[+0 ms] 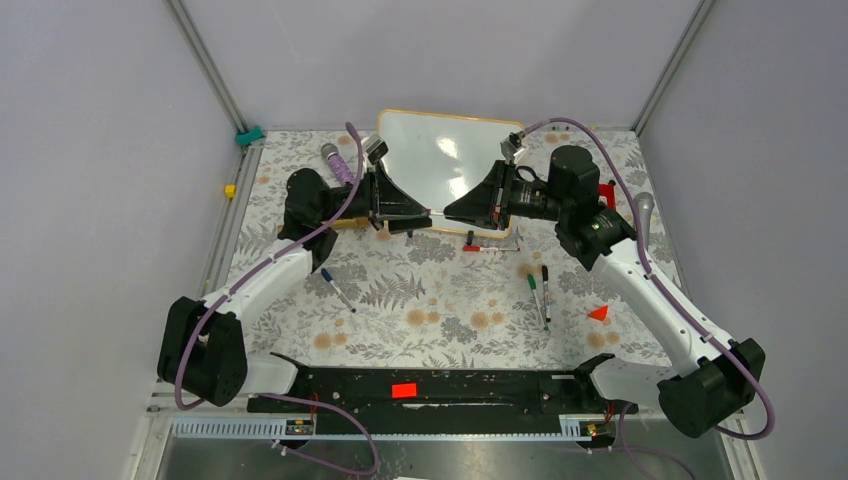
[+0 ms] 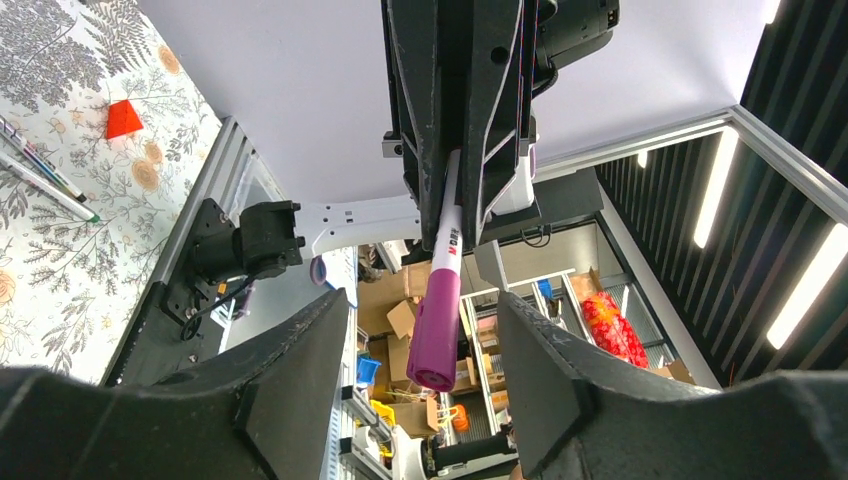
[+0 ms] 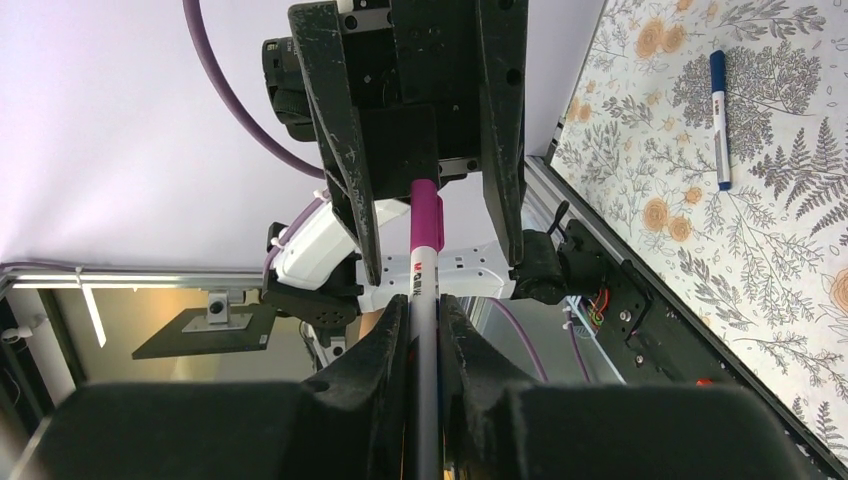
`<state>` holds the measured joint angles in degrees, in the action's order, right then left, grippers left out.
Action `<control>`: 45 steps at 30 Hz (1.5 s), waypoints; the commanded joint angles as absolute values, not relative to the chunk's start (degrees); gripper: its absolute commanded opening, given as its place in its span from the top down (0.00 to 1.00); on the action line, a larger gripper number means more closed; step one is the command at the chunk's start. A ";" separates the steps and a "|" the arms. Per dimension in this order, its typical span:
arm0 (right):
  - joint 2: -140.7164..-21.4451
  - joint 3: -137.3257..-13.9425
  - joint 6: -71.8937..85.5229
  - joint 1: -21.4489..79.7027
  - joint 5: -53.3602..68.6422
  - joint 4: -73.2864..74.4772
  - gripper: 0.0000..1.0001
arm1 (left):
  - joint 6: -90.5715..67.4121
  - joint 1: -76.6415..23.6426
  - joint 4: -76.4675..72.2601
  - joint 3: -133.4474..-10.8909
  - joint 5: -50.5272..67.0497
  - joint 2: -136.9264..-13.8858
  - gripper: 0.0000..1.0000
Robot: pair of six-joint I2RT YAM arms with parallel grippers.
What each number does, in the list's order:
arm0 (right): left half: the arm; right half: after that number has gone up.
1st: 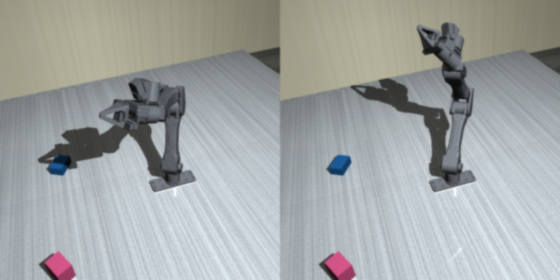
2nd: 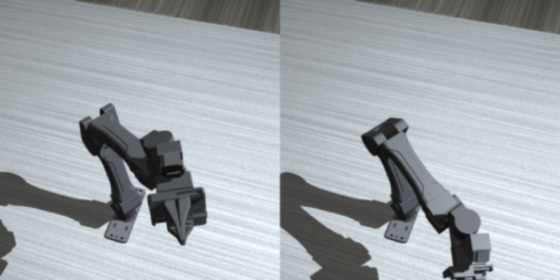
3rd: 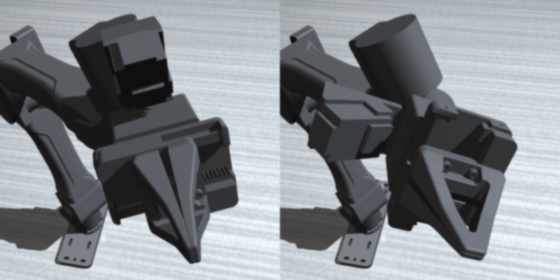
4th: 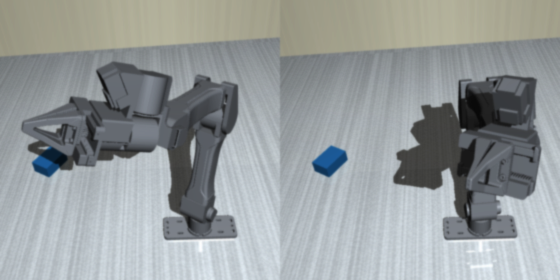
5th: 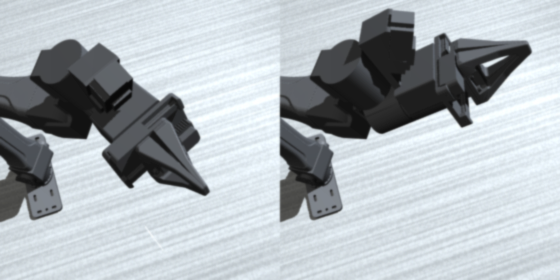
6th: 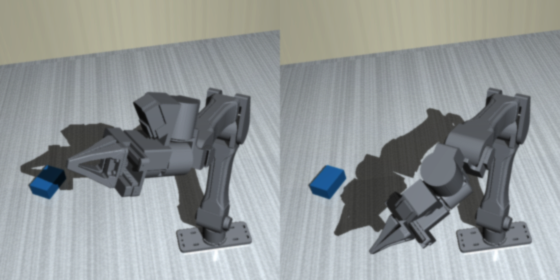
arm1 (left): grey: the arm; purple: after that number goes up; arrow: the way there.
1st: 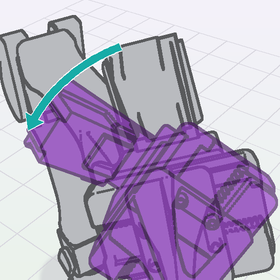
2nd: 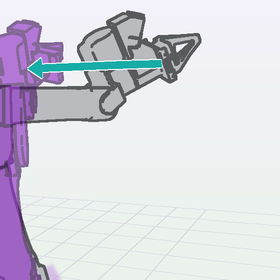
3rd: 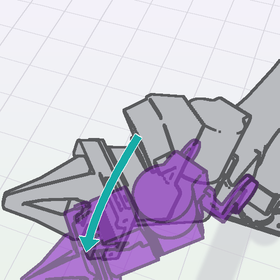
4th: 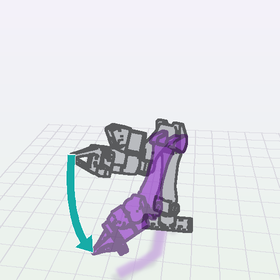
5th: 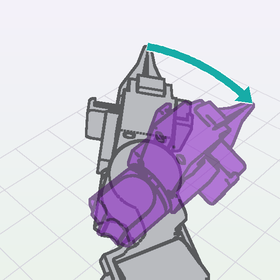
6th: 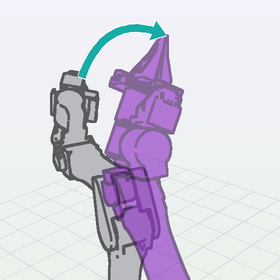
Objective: Write a sentence on the whiteboard
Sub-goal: Pass from the left arm to the right, then open the pen cap from the whiteboard marker, then place the pen cap at the center of the board.
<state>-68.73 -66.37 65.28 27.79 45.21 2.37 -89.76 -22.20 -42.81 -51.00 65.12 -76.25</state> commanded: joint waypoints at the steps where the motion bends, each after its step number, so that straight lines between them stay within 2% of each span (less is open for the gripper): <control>1: -67.36 -68.51 64.08 27.81 47.13 2.40 1.00 | -89.14 -21.85 -44.49 -53.56 64.55 -75.12 0.43; 10: -67.14 -67.42 63.00 27.84 47.11 4.92 1.00 | -90.49 -22.07 -46.09 -53.53 64.32 -74.95 0.57; 12: -67.16 -67.41 62.78 27.86 46.96 5.15 1.00 | -90.53 -22.18 -46.14 -53.36 64.18 -74.85 0.66; 16: -67.27 -67.66 62.69 27.86 46.93 5.32 1.00 | -90.48 -22.45 -46.01 -53.04 64.24 -74.75 0.97; 17: -67.21 -67.67 62.53 27.86 46.81 5.54 1.00 | -90.44 -22.49 -45.90 -53.05 64.32 -74.75 1.00; 24: -66.97 -67.27 62.59 26.63 48.22 5.83 1.00 | -89.99 -21.49 -45.36 -52.75 64.50 -74.58 1.00; 31: -61.02 -60.87 65.27 13.08 57.75 4.60 1.00 | -95.76 -13.90 -54.97 -45.92 65.04 -73.26 1.00; 35: -59.60 -58.50 65.87 10.73 58.18 4.63 1.00 | -93.89 -13.65 -53.49 -45.01 65.13 -73.07 1.00; 38: -58.86 -57.70 65.64 10.73 55.17 4.76 1.00 | -84.76 -12.82 -41.04 -46.24 64.08 -71.89 1.00; 40: -58.21 -58.52 63.18 10.72 51.14 8.69 1.00 | -68.62 -12.10 -16.18 -49.61 59.05 -70.48 1.00; 42: -57.23 -60.14 58.77 10.72 45.13 15.23 1.00 | -47.28 -11.96 20.13 -57.57 42.12 -70.95 1.00; 43: -56.63 -61.36 55.96 10.77 40.57 19.81 1.00 | -41.27 -12.17 32.60 -61.01 32.36 -72.04 1.00; 45: -55.34 -63.84 49.74 11.09 30.88 28.45 1.00 | -38.55 -11.74 44.82 -64.15 17.65 -74.73 1.00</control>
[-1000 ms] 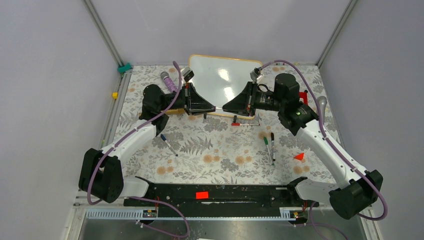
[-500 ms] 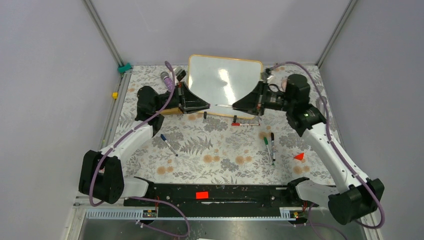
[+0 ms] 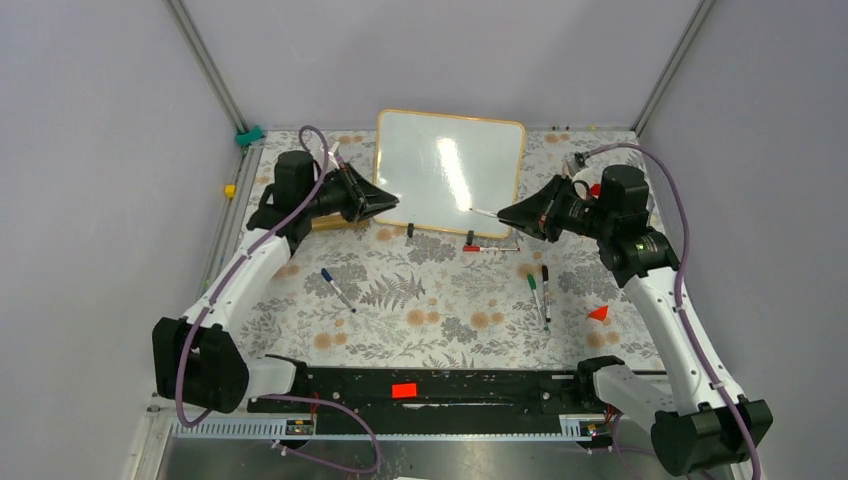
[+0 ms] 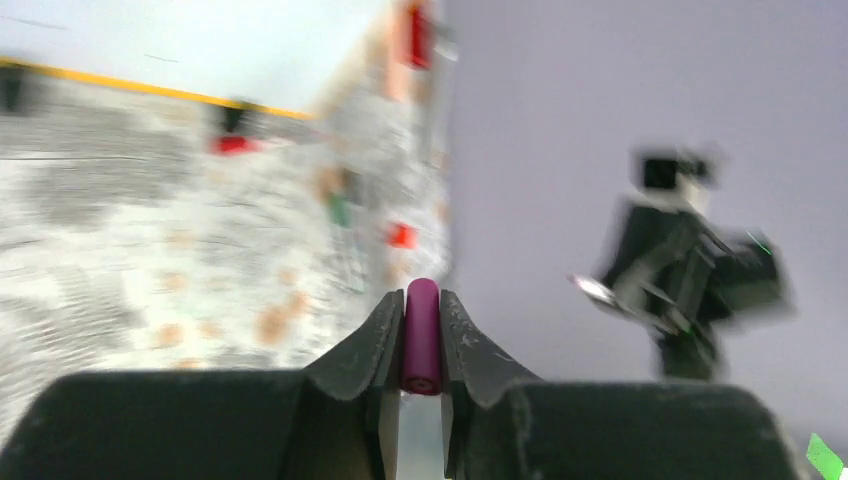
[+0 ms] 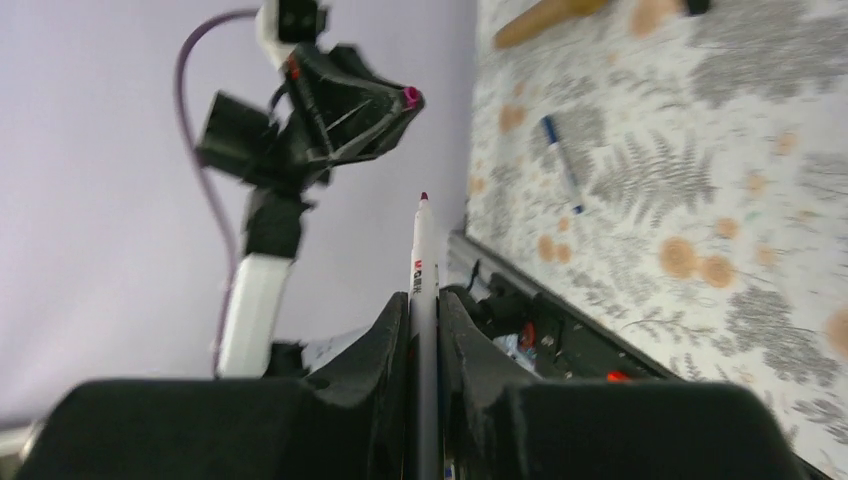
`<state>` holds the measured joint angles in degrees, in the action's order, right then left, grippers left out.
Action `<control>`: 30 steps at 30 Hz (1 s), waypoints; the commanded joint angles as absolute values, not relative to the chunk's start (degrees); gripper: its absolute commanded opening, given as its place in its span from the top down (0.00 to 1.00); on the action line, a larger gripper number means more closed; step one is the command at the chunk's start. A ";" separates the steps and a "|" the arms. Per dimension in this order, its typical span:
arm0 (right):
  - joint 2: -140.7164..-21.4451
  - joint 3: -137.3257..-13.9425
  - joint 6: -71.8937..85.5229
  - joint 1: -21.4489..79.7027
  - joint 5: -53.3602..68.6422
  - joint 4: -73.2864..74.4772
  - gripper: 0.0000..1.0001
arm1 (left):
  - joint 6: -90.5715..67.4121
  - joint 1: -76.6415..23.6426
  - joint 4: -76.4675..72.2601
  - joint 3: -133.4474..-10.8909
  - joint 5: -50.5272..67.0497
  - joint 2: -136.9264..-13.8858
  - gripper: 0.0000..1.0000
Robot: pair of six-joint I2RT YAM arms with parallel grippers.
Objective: Write a sentence on the whiteboard
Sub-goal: Place the pen cap at the center of the board.
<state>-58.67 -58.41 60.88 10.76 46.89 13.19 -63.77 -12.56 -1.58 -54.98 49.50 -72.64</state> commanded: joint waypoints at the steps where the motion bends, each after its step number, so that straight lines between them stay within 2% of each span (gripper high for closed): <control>1: -54.80 -64.71 47.92 11.36 26.29 32.42 1.00 | -38.29 -11.48 47.26 -64.37 14.14 -76.05 1.00; 4: -53.95 -66.08 44.54 12.32 18.51 37.16 1.00 | -40.89 -11.43 51.51 -63.86 5.23 -79.82 1.00; 8: -53.58 -67.19 42.34 13.88 13.94 39.82 1.00 | -44.19 -11.47 52.16 -61.90 -2.33 -83.44 1.00; 17: -52.85 -67.32 41.88 14.33 13.26 40.10 1.00 | -43.95 -11.47 48.94 -61.79 -4.94 -90.41 1.00; 20: -52.75 -67.62 41.49 14.33 13.27 40.46 1.00 | -44.05 -11.50 48.52 -62.17 -5.91 -90.68 0.88; 23: -52.68 -67.85 41.16 14.33 13.06 41.12 1.00 | -43.69 -11.48 48.51 -62.74 -6.23 -90.26 0.82; 27: -52.08 -67.74 40.83 14.33 11.39 42.59 1.00 | -43.98 -11.47 49.15 -63.06 -6.04 -88.18 0.58; 28: -52.00 -67.76 40.68 14.33 10.62 43.20 1.00 | -43.96 -11.49 49.20 -62.99 -5.67 -87.59 0.56; 30: -52.02 -67.89 40.65 14.37 8.64 44.53 1.00 | -44.11 -11.47 49.29 -62.70 -4.87 -85.61 0.46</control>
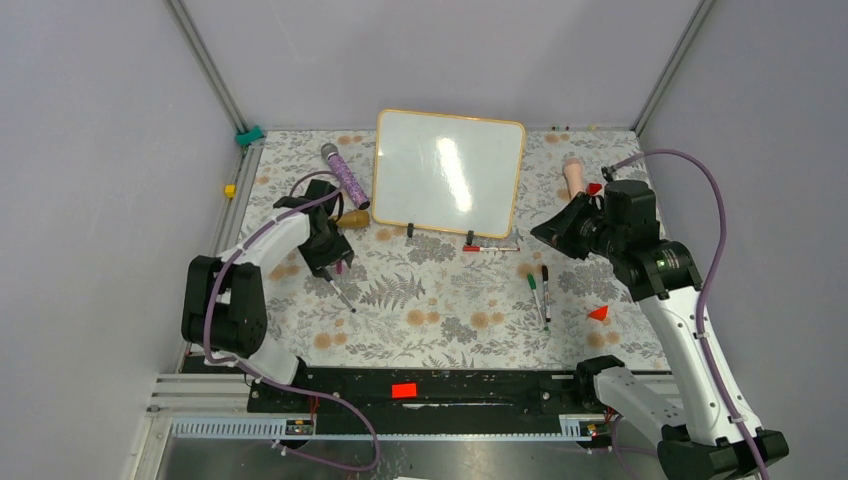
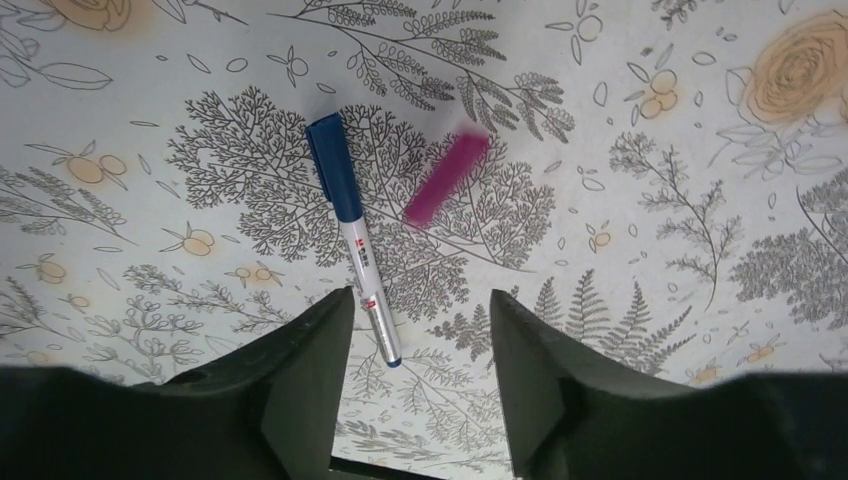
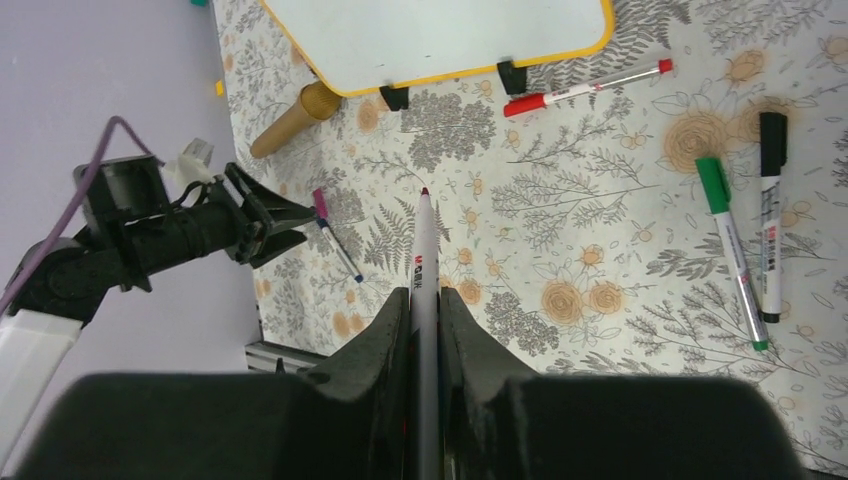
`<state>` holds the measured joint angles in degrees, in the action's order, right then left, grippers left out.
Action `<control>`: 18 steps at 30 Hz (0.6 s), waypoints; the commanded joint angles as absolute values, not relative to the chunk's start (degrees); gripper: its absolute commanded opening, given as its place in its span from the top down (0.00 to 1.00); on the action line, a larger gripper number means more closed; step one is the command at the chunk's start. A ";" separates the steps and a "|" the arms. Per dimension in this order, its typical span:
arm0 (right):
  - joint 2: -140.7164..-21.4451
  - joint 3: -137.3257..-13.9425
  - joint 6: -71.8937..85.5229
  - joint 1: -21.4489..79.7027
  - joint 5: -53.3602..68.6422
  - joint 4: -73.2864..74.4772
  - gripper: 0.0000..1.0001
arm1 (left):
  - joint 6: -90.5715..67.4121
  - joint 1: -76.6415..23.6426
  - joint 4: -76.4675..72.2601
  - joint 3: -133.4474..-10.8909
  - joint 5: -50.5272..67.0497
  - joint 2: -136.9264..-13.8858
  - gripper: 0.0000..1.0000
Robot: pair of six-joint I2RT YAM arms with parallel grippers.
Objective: Write a sentence on the whiteboard
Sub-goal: Place the pen cap at the center of the board, then move the whiteboard to the center of the board.
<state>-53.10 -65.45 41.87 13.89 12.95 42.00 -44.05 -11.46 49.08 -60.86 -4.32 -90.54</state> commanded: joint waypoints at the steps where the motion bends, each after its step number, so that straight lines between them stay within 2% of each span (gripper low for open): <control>1: -52.03 -68.00 40.57 14.33 7.58 45.19 1.00 | -44.16 -11.57 49.49 -62.65 -4.14 -84.65 0.41; 11: -54.85 -70.40 41.60 14.33 -3.14 48.32 1.00 | -43.90 -14.18 51.17 -66.17 4.12 -74.66 0.11; 13: -56.56 -71.99 42.18 14.33 -4.62 48.55 1.00 | -43.73 -15.06 49.69 -68.09 4.74 -72.95 0.02; 18: -60.45 -76.30 44.42 14.37 -11.70 50.29 1.00 | -42.83 -15.44 40.90 -69.65 6.64 -69.62 0.01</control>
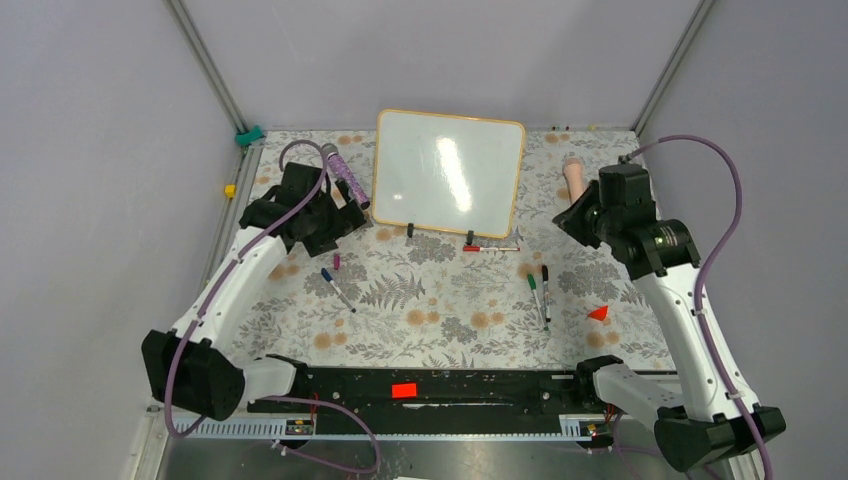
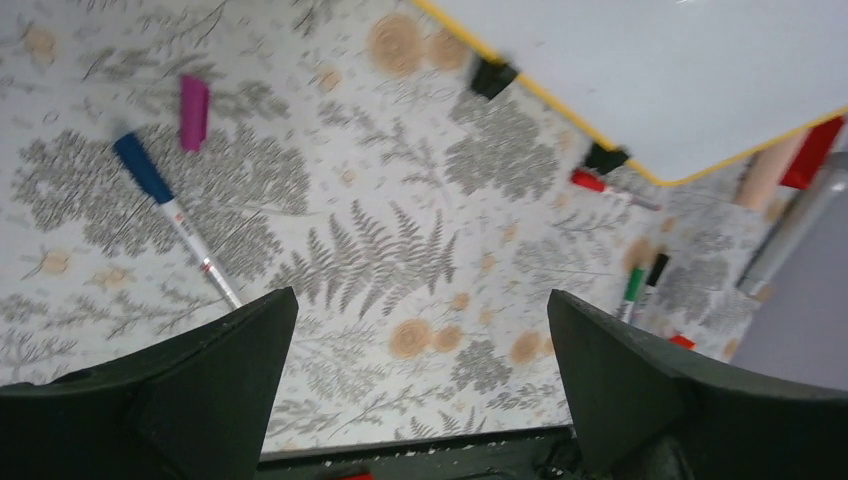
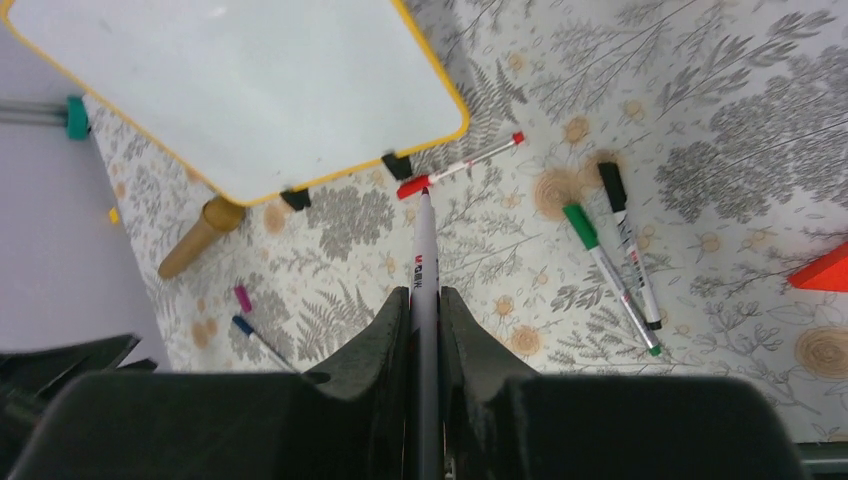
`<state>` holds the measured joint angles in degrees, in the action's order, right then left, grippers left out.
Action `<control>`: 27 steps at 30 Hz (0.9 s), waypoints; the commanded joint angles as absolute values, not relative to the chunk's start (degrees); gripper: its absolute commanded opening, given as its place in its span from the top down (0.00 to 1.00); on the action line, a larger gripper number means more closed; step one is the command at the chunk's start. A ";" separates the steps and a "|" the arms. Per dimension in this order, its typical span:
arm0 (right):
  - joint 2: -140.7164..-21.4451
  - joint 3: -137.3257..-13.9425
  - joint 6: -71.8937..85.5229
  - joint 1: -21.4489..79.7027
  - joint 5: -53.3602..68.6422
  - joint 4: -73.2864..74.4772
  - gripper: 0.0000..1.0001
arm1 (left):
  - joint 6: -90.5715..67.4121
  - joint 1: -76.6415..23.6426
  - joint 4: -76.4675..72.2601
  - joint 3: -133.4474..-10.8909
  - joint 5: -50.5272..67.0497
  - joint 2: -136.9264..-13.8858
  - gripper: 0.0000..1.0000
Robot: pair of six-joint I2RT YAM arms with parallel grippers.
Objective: Write a sentence on the whiteboard
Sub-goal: Move the whiteboard to the center of the board.
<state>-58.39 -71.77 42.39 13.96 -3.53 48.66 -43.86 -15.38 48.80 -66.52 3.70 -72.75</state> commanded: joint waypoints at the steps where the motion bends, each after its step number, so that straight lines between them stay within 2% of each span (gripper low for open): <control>1: -61.08 -77.08 44.59 14.33 -14.05 50.76 1.00 | -42.43 -15.46 39.70 -70.16 6.67 -69.84 0.01; 7: -65.63 -83.55 46.34 14.33 -27.04 56.64 1.00 | -37.16 -15.21 35.63 -73.97 2.16 -72.28 0.01; 11: -71.77 -92.21 47.25 14.33 -32.43 61.49 1.00 | -34.48 -11.70 30.12 -72.28 0.64 -71.92 0.01; 16: -79.60 -101.55 42.18 14.35 -34.65 62.06 1.00 | -36.65 -3.29 20.57 -71.55 10.16 -75.29 0.01; 21: -87.89 -110.06 41.36 11.52 -31.29 62.24 1.00 | -38.77 -0.09 18.09 -80.03 18.20 -86.28 0.02; 27: -92.03 -112.38 41.43 9.14 -30.45 56.45 1.00 | -46.27 2.84 6.10 -83.49 25.13 -95.74 0.02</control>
